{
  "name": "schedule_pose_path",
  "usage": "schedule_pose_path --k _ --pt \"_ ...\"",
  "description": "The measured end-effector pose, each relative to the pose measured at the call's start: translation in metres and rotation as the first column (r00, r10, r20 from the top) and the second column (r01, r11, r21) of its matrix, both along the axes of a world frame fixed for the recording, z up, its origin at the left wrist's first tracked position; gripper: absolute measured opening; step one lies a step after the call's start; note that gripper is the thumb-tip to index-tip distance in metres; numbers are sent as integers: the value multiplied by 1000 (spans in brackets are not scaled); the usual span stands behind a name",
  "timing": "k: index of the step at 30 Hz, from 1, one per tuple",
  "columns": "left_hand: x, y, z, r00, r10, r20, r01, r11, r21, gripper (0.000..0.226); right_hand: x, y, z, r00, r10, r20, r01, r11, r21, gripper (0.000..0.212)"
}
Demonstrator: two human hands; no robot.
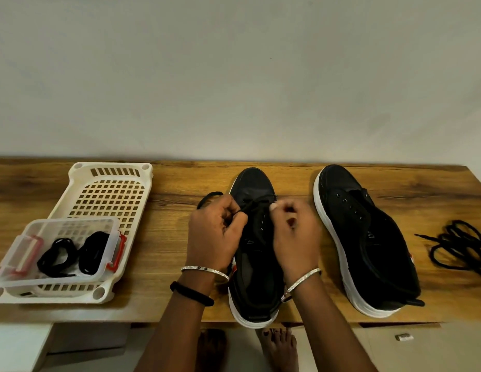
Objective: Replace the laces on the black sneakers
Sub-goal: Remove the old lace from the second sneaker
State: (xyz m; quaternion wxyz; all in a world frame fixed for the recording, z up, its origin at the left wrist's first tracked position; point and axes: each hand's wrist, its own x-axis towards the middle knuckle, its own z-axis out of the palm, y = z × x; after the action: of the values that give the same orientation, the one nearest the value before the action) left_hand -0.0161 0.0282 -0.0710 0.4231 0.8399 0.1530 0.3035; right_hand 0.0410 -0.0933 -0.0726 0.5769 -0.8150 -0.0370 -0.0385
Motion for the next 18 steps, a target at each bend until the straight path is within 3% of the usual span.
schedule_pose_path --k 2,3,4,6,9,12,18 --pt "0 1 -1 1000 -4 -5 4 1000 -16 17 6 -6 0 926 -82 -368 184 950 252 11" --pt "0 1 -1 1000 -5 -7 5 1000 -15 17 8 -9 -1 884 -77 -461 208 948 241 13" --pt "0 1 -1 1000 -4 -7 4 1000 -14 17 9 -10 -3 884 -83 -460 173 973 156 12" --pt "1 1 -2 1000 2 -5 -2 1000 -18 17 4 -11 -2 963 -91 -254 66 992 -103 11" --pt "0 1 -1 1000 -5 1 5 1000 -5 12 -7 -6 14 980 135 145 -79 938 -339 29" --pt "0 2 -2 1000 -17 7 17 1000 -13 14 -9 -1 12 922 357 152 -243 836 -492 29" --pt "0 2 -3 1000 -25 -7 25 1000 -8 9 -8 -2 6 907 399 133 -249 765 -594 22"
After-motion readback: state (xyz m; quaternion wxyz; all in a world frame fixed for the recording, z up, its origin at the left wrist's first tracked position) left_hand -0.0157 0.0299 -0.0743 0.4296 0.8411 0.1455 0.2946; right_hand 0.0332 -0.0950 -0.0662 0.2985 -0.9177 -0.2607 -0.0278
